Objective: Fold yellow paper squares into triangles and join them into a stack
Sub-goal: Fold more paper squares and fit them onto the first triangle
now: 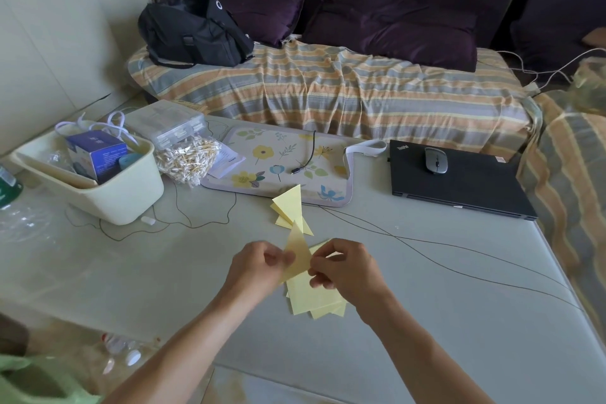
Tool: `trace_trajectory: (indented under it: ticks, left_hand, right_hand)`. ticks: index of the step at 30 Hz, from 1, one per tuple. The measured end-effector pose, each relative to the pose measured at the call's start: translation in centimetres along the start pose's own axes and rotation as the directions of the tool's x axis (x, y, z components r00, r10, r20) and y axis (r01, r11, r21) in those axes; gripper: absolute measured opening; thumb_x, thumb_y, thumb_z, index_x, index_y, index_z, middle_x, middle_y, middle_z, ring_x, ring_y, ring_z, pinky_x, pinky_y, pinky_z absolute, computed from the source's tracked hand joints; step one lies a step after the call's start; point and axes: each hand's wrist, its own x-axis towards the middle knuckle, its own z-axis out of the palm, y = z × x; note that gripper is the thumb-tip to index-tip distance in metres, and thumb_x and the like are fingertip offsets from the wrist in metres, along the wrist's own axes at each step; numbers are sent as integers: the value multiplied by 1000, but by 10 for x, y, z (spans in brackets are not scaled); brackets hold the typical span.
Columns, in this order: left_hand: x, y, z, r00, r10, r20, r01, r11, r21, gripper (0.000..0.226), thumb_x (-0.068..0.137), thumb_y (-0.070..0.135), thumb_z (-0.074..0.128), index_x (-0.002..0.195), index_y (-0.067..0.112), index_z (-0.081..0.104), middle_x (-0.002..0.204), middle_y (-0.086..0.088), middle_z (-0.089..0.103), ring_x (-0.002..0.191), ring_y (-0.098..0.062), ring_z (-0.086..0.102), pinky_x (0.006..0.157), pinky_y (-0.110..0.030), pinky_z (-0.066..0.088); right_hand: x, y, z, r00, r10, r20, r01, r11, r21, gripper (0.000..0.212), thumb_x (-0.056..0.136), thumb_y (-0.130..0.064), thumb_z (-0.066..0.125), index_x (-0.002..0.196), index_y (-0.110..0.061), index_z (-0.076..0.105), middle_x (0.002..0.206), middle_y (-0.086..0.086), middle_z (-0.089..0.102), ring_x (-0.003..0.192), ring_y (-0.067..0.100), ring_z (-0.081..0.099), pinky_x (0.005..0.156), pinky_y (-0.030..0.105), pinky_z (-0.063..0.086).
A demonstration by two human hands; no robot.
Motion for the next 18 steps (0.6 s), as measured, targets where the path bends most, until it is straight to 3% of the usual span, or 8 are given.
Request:
trace_trajectory:
  ticks: [2, 4, 6, 8, 12, 18]
  left_hand:
    - [-1, -3, -1, 998, -9, 59, 8, 1000, 11, 23, 93, 29, 66, 74, 15, 68, 66, -2, 74, 60, -9, 63, 73, -35, 56]
    - [-1, -3, -5, 998, 32, 55, -34, 999, 28, 24, 93, 24, 66, 72, 14, 67, 61, -2, 72, 50, -8, 58, 60, -26, 54]
    - [-3, 0, -8, 994, 83, 68, -88, 994, 70, 21, 91, 22, 69, 71, 15, 68, 58, -2, 70, 45, -4, 52, 44, -14, 37]
    - [-6, 3, -10, 983, 136, 123, -149, 983, 104, 20, 89, 21, 71, 70, 18, 68, 60, -3, 71, 44, -2, 53, 42, -11, 33]
    - [-9, 3, -13, 979, 150, 138, -167, 979, 119, 13, 88, 21, 75, 77, 15, 72, 59, 1, 69, 44, 2, 54, 43, -10, 33]
    - [-1, -4, -28, 999, 45, 1, -45, 998, 36, 10, 87, 23, 78, 77, 20, 76, 58, 8, 67, 49, 5, 58, 47, -8, 36]
  right_hand:
    - [4, -1, 2, 1000, 26, -1, -26, 1000, 14, 4, 84, -10, 67, 85, -7, 70, 73, 7, 76, 62, 17, 70, 69, 32, 59]
    - [9, 0, 6, 1000, 25, 13, -24, 997, -74, 5, 85, -19, 69, 85, -15, 71, 72, 2, 76, 63, 13, 66, 77, 38, 59]
    - [10, -2, 11, 1000, -14, 23, 17, 989, -146, 14, 82, -34, 74, 86, -22, 70, 74, -4, 72, 66, 12, 62, 71, 35, 53]
    - [9, -4, 15, 998, -47, 37, 51, 990, -129, 21, 77, -43, 77, 84, -24, 71, 81, -2, 72, 71, 16, 64, 66, 31, 49]
    - [9, -9, 14, 998, -28, 56, 33, 996, -85, 14, 83, -32, 80, 76, -22, 74, 73, 2, 72, 62, 12, 61, 59, 28, 48]
    - [14, -8, 8, 995, 34, 99, -23, 993, -117, 14, 84, -29, 80, 74, -21, 76, 63, -3, 68, 62, 12, 55, 65, 25, 44]
